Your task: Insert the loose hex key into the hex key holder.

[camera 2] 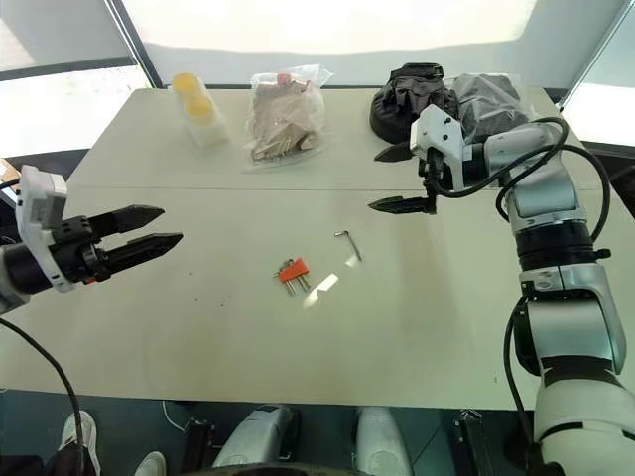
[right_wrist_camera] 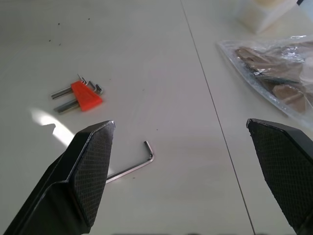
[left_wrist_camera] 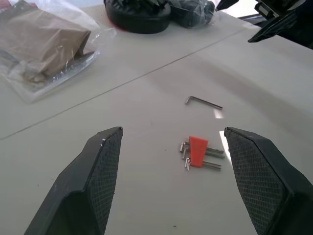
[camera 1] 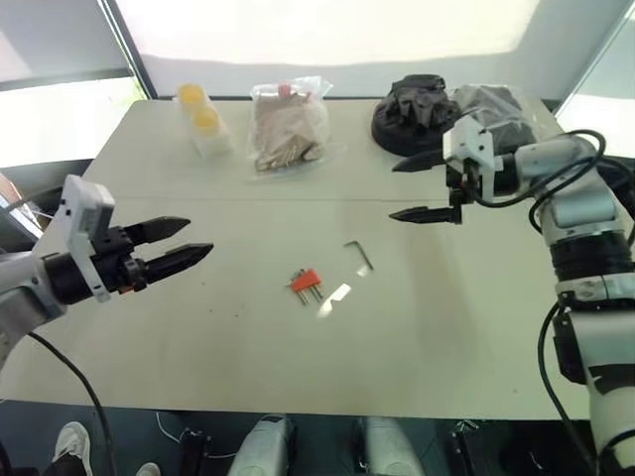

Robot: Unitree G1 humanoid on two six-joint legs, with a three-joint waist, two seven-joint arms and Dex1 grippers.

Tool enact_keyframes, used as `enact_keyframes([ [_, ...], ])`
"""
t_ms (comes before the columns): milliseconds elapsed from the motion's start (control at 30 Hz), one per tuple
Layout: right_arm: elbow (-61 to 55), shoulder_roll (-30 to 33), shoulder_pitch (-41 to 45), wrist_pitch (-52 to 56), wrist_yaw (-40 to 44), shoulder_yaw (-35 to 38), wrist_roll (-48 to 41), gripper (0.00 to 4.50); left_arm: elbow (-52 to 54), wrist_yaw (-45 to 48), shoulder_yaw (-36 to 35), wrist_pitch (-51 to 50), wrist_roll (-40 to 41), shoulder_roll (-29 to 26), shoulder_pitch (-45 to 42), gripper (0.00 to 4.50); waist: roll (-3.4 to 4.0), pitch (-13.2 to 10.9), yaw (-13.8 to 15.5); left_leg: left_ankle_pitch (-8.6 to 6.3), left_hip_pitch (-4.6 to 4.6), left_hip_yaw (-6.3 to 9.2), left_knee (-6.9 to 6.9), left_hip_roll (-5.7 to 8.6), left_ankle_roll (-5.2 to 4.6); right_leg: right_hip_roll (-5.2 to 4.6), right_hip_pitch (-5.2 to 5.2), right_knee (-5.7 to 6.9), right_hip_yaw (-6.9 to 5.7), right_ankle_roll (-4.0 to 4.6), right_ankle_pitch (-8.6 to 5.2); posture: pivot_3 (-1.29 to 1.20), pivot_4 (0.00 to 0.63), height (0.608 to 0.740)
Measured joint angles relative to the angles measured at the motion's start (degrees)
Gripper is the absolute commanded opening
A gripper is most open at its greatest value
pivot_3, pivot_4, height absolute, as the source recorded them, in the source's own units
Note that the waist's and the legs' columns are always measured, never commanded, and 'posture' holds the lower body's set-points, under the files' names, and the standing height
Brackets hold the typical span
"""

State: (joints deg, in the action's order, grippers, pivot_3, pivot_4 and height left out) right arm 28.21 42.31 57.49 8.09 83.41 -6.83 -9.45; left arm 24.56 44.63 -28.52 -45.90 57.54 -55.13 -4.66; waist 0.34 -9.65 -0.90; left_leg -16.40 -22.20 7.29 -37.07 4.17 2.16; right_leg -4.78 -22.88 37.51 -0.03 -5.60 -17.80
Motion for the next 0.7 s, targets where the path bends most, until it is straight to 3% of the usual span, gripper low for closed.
enact_keyframes([
  [700, -1.2, -0.4, -0.1, 1.1, 0.5, -0.4, 0.2, 4.50, 0.5, -1.1, 0.0, 0.1, -1.8, 0.9, -0.6, 3.46, 0.00, 0.0, 0.0, 0.03, -0.19, -0.03, -0.05, 0.00, 0.05, -0.01, -0.24, 0.12, 0.00, 0.00, 0.01, 0.00, 0.150, 0.740],
])
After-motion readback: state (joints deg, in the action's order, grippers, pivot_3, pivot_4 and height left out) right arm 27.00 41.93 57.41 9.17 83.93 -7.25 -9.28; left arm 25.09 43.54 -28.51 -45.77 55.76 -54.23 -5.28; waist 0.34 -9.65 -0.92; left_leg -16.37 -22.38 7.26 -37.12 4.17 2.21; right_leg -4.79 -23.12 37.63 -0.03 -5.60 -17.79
